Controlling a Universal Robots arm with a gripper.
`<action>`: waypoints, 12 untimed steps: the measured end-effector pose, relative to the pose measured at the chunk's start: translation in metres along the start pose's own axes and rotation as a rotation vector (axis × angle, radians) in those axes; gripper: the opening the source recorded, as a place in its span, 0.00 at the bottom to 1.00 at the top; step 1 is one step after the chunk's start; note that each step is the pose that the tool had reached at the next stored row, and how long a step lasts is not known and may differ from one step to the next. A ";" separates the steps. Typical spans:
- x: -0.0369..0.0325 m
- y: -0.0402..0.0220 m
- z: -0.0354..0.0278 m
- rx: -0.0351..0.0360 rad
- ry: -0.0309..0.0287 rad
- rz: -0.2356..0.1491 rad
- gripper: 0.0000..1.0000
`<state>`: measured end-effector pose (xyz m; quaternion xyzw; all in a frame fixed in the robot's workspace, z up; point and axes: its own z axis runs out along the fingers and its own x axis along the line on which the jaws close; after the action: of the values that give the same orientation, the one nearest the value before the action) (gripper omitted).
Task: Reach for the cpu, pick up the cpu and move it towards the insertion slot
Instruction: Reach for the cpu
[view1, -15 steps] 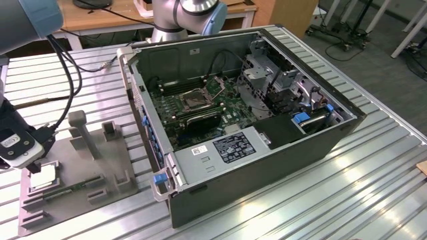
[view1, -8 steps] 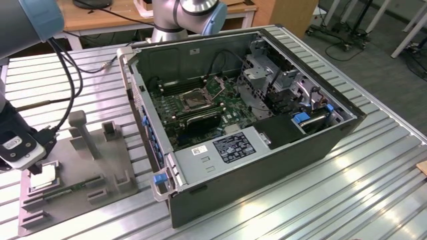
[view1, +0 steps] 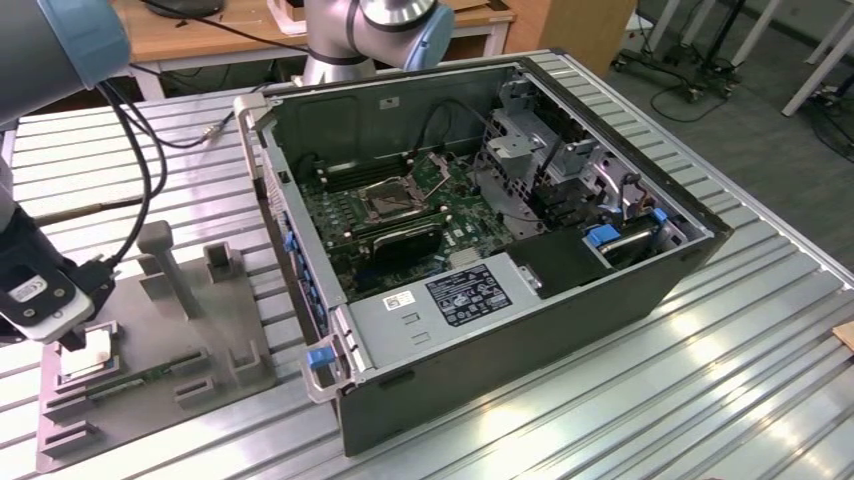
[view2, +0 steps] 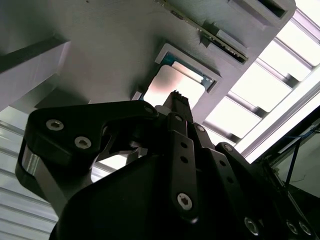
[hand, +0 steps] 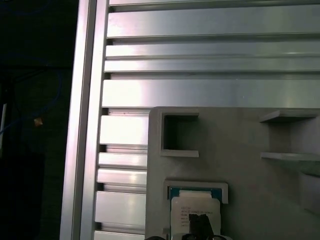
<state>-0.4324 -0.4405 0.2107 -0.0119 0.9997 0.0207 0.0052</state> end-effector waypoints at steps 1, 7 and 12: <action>0.0000 0.0000 0.0003 0.0001 0.0002 0.000 0.10; 0.0000 -0.0001 0.0017 0.0001 0.0000 0.000 0.10; 0.0000 -0.0002 0.0027 0.0002 0.0003 0.000 0.10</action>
<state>-0.4324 -0.4405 0.2080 -0.0119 0.9997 0.0206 0.0050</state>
